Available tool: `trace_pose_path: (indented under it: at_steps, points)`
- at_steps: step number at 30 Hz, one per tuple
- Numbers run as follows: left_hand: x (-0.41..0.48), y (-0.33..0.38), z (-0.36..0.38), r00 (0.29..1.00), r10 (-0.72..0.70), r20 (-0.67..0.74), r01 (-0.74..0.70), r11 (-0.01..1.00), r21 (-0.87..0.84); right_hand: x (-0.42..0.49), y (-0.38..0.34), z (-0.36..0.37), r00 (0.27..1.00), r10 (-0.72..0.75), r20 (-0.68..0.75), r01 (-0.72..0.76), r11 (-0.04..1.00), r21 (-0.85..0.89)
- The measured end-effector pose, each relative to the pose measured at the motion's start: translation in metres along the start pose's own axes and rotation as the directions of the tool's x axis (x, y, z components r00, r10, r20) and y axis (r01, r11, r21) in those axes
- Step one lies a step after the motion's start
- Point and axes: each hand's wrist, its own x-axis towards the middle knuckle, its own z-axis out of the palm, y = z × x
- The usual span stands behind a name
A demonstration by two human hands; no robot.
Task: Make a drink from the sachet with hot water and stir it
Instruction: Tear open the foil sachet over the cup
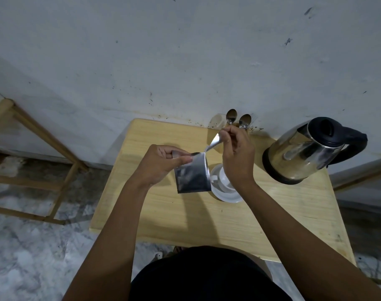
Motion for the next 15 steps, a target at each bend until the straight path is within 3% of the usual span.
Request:
trace_pose_path:
  at_steps: [3,5,8,11,15]
  points:
    - [-0.003,-0.003,-0.008,0.998,0.01,-0.055,-0.01,1.0,0.016,0.007,0.005,-0.001,0.958,0.22,-0.183,-0.194,0.969,0.15]
    - [-0.005,-0.007,-0.013,0.997,0.008,-0.082,-0.006,1.0,0.018,0.011,0.008,-0.005,0.941,0.276,-0.198,-0.248,0.956,0.155]
    - [-0.006,-0.009,-0.019,0.996,-0.012,-0.09,0.012,1.0,-0.009,0.005,0.019,0.003,0.943,0.333,0.031,-0.334,0.942,0.038]
    - [-0.006,-0.012,-0.021,0.996,-0.037,-0.085,0.038,0.999,0.017,-0.005,0.031,0.021,0.873,0.423,0.244,-0.413,0.906,-0.095]
    - [-0.009,-0.022,-0.023,0.987,-0.08,-0.138,0.091,0.993,0.077,-0.015,0.038,0.05,0.786,0.501,0.362,-0.441,0.865,-0.241]
